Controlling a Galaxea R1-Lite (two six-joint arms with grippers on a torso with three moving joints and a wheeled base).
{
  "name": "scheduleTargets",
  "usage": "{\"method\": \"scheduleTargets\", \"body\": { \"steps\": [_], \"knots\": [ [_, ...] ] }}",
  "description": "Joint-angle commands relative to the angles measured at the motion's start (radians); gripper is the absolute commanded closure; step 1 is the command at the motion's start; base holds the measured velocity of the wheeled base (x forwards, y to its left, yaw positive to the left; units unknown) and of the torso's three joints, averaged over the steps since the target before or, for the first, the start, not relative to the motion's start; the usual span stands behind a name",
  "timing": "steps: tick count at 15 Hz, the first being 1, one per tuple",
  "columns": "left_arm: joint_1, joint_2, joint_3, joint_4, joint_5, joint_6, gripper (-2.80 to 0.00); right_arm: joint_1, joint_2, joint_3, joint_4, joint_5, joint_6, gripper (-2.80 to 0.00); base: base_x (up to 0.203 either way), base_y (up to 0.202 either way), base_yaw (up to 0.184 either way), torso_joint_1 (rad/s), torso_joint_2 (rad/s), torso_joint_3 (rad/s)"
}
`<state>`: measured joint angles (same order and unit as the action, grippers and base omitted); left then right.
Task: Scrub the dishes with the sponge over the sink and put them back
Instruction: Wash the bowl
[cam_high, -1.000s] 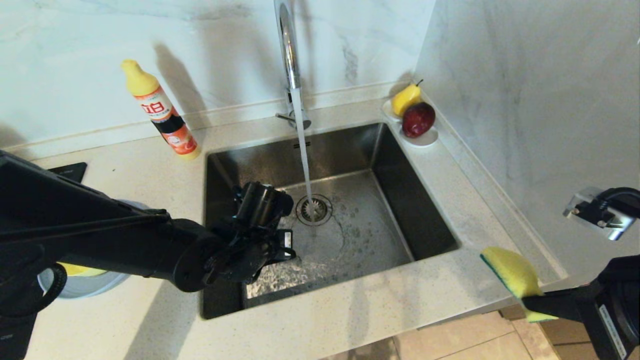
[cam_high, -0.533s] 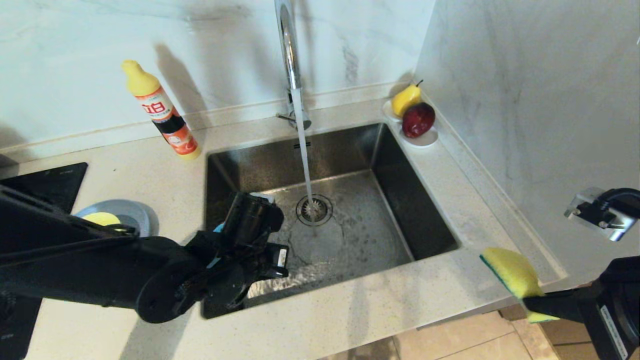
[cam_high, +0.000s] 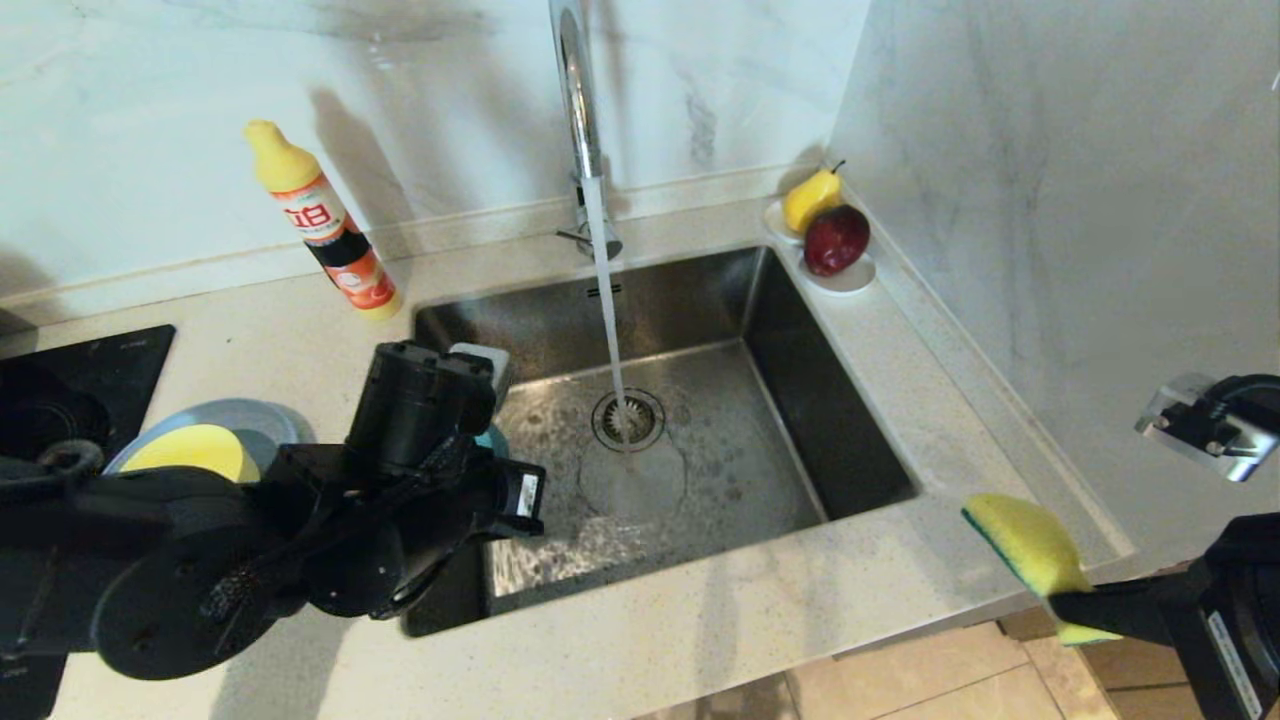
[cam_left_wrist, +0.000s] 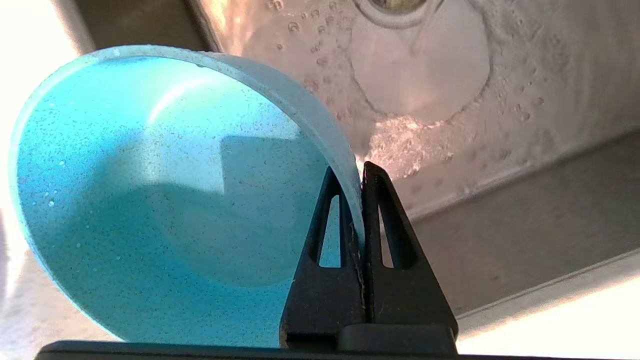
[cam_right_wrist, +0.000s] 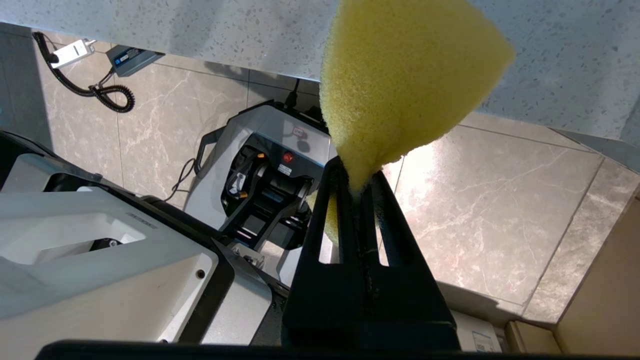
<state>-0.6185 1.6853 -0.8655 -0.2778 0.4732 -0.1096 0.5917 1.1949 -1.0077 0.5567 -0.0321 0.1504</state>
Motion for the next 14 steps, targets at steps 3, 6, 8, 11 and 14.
{"method": "scheduleTargets", "body": {
  "steps": [3, 6, 8, 11, 14],
  "knots": [
    [0.000, -0.094, -0.086, 0.247, 0.002, -0.033, 0.00, 0.000, 0.002, 0.000, 0.003, 0.000, 0.000, 0.00, 0.000, 0.000, 0.000, 0.000, 0.00, 0.000],
    [0.002, -0.152, -0.216, 0.567, 0.001, -0.161, 0.00, 0.000, 0.014, 0.000, 0.000, 0.000, 0.001, 0.00, 0.000, 0.000, 0.000, 0.000, 0.00, 0.000],
    [0.008, -0.197, -0.258, 0.750, 0.001, -0.222, 0.00, 0.000, 0.020, -0.006, -0.010, 0.000, 0.001, 0.00, 0.000, 0.000, 0.000, 0.000, 0.00, 0.000],
    [0.017, -0.242, -0.233, 0.871, -0.017, -0.339, 0.00, 0.000, 0.033, -0.017, -0.017, 0.000, 0.001, 0.00, 0.000, 0.000, 0.000, 0.000, 0.00, 0.000],
    [0.025, -0.245, -0.145, 0.904, -0.114, -0.427, 0.00, 0.000, 0.057, -0.019, -0.071, 0.001, 0.001, 0.00, 0.000, 0.000, 0.000, 0.000, 0.00, 0.000]
  ]
}}
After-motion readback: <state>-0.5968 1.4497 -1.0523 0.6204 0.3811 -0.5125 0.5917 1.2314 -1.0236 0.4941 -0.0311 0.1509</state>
